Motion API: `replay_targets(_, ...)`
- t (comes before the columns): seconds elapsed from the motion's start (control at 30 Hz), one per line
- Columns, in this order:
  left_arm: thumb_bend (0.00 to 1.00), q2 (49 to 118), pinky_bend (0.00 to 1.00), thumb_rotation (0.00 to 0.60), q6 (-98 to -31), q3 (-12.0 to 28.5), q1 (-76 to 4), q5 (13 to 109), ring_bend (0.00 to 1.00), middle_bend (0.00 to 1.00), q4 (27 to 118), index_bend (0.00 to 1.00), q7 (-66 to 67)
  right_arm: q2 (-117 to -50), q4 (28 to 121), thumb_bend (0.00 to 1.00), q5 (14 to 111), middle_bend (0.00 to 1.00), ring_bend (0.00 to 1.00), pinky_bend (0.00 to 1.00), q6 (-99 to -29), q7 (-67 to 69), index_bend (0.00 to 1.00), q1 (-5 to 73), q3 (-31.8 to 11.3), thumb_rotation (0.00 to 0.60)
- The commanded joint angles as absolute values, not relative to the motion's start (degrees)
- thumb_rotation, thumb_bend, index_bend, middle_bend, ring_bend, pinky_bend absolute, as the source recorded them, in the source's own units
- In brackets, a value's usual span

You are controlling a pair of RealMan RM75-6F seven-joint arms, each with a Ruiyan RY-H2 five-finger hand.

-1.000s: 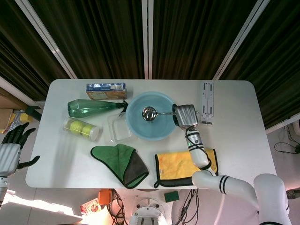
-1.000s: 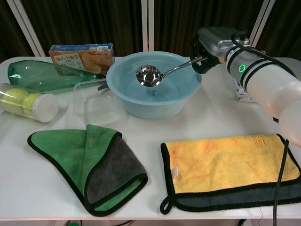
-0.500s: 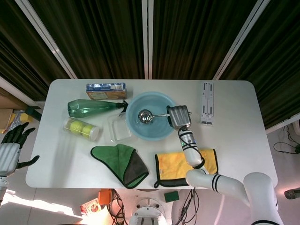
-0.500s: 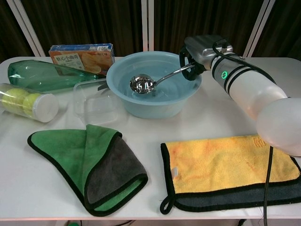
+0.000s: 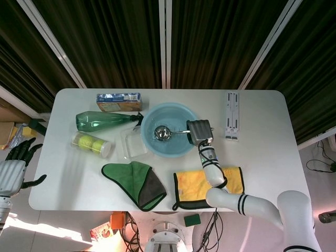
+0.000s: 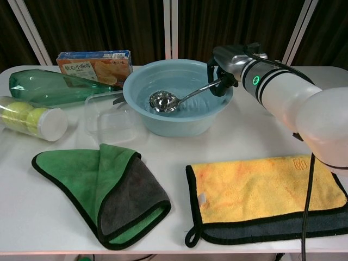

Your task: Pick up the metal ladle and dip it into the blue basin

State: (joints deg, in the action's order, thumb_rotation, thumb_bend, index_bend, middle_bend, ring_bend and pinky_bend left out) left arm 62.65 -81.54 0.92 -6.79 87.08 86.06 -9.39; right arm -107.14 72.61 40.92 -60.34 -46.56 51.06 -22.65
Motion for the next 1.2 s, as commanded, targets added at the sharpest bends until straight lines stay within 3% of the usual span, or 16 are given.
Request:
replay_targets(0.03,0.14,62.7,0.12,0.600,-81.4,0.9,-6.9,87.1,0.00,0.01,86.1,0.14,-9.4,-105.6,75.1,0.66,36.9,0.67,0.76,1.00,-60.4,-48.7,0.82,51.6,-23.6,0.600)
replay_targets(0.67,0.14,62.7,0.12,0.600,-81.3,1.0,-7.0,86.6,0.00,0.01,86.0,0.14,-9.4,-100.8,82.4,0.67,25.1,0.68,0.76,1.00,-62.9,-52.2,0.82,55.0,-25.0,0.600)
replay_targets(1.2,0.14,62.9,0.12,0.600,-80.9,0.8,-7.2,86.7,0.00,0.01,86.3,0.14,-8.5,-92.9,92.4,0.67,15.4,0.68,0.76,1.00,-66.1,-54.9,0.81,57.4,-26.9,0.600)
